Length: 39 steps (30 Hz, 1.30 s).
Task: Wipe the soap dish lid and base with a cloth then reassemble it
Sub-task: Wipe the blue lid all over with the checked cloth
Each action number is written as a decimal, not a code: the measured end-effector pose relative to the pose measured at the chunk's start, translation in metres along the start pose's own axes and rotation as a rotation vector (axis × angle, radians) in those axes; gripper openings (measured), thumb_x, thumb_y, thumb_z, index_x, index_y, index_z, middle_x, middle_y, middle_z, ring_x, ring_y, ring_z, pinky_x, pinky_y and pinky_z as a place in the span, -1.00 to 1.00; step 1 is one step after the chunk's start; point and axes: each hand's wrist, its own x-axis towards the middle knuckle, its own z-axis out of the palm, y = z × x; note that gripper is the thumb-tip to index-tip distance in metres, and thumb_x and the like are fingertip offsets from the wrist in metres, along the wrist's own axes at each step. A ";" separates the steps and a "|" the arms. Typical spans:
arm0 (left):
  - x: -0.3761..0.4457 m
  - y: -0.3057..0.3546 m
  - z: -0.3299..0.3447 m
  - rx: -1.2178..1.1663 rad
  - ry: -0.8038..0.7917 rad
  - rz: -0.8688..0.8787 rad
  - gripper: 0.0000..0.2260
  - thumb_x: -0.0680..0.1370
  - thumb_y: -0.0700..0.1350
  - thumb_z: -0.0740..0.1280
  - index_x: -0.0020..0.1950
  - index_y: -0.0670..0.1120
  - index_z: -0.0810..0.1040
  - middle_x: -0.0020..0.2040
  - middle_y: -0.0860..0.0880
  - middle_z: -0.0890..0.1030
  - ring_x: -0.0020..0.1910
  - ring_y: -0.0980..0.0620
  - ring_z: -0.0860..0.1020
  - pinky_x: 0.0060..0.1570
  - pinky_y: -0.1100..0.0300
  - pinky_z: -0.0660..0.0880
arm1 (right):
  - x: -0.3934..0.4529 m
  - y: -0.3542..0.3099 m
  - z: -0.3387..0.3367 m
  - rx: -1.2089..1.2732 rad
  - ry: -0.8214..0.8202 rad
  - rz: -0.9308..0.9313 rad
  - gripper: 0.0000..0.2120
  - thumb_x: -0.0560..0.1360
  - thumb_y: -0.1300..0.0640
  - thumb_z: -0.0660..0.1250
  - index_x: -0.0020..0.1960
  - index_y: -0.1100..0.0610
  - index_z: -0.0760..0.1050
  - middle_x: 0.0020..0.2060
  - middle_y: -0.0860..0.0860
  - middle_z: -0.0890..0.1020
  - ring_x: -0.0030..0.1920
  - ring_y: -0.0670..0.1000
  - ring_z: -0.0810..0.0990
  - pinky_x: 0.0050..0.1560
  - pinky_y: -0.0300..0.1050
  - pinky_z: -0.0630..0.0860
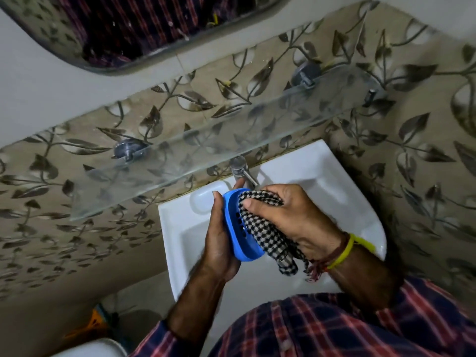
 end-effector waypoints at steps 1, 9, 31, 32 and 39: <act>0.000 0.000 0.002 0.014 -0.013 0.006 -0.39 0.54 0.37 0.15 0.50 0.11 0.44 0.37 -0.17 0.59 0.32 -0.14 0.58 0.21 -0.04 0.58 | -0.001 -0.001 0.002 0.047 0.015 0.042 -0.85 0.45 0.14 0.52 -0.05 0.20 0.66 -0.20 0.11 0.75 -0.24 0.03 0.71 -0.20 -0.07 0.67; -0.003 -0.011 0.011 0.121 -0.037 0.059 -0.41 0.56 0.39 0.00 0.48 0.18 0.44 0.40 -0.12 0.57 0.40 -0.11 0.52 0.34 -0.02 0.50 | -0.004 -0.002 0.005 0.430 0.001 0.308 -0.88 0.46 0.28 0.46 -0.01 0.23 0.70 -0.04 0.28 0.72 0.00 0.25 0.71 0.13 0.18 0.63; -0.012 0.000 0.029 0.129 -0.013 0.114 -0.45 0.59 0.35 0.07 0.50 0.14 0.41 0.28 -0.16 0.64 0.26 -0.14 0.62 0.18 0.01 0.59 | -0.016 -0.018 -0.007 0.193 -0.137 0.119 -0.87 0.49 0.30 0.43 0.02 0.20 0.68 -0.10 0.21 0.73 -0.13 0.10 0.70 -0.15 -0.08 0.66; -0.013 -0.002 0.029 0.134 -0.007 0.114 -0.45 0.59 0.34 0.07 0.50 0.13 0.41 0.30 -0.16 0.63 0.28 -0.15 0.61 0.18 0.01 0.59 | -0.015 -0.018 -0.007 0.221 -0.136 0.123 -0.86 0.49 0.30 0.42 0.04 0.22 0.67 -0.10 0.22 0.73 -0.13 0.10 0.70 -0.14 -0.08 0.66; -0.008 0.003 0.024 0.141 -0.020 0.124 -0.42 0.53 0.41 0.09 0.46 0.19 0.46 0.18 -0.16 0.66 0.14 -0.14 0.64 0.06 -0.01 0.61 | -0.023 -0.010 -0.003 0.055 -0.120 0.096 -0.89 0.48 0.32 0.44 -0.02 0.19 0.67 -0.24 0.08 0.74 -0.26 -0.04 0.69 -0.31 -0.24 0.58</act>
